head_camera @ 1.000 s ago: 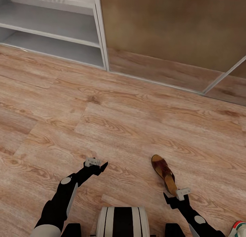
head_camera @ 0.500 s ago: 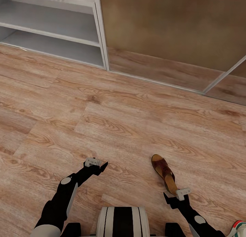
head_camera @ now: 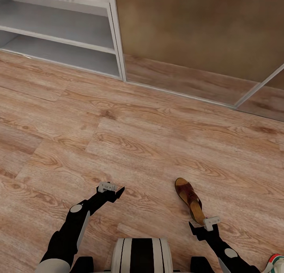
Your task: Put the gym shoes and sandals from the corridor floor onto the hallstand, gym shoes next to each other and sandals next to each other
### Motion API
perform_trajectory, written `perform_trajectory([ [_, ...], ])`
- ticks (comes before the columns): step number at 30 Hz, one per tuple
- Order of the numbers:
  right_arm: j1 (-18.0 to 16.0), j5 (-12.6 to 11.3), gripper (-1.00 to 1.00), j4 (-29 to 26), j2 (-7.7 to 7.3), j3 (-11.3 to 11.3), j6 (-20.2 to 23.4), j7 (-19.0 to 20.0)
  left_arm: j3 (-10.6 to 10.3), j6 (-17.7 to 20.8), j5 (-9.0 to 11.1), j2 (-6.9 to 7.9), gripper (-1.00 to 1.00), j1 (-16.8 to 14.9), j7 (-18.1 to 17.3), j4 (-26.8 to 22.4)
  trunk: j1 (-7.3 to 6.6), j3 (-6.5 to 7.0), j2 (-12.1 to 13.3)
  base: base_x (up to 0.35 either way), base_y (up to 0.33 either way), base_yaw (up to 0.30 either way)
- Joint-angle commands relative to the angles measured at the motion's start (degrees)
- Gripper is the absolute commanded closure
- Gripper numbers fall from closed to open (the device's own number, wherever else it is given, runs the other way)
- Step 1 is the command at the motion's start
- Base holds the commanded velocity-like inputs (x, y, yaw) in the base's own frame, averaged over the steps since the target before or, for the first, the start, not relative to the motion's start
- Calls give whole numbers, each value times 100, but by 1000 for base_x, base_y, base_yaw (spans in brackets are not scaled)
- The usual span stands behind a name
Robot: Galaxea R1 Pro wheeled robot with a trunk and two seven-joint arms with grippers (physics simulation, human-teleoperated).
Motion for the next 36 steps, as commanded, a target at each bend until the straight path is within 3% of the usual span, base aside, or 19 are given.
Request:
perform_trajectory([
  [1, -3, -49, -100, 5, -6, 21, -18, 24, 25, 40, -24, -9, -100, -2, -47, -3, -1, -3, -1, 43, 0, 0],
  [21, -3, -47, -100, 5, -11, 21, -18, 24, 28, 13, -25, -9, -100, -2, -51, 41, -1, -3, -1, 43, 0, 0],
  [22, -3, -46, 100, 5, -11, 21, -18, 24, 28, 12, -25, -9, -100, -2, -52, 41, -1, -3, -1, 3, 0, 0],
  [36, -3, -46, 100, 5, -10, 21, -18, 24, 31, 17, -21, -9, -100, -4, -50, 1, -1, -3, -1, 0, 0, 0],
])
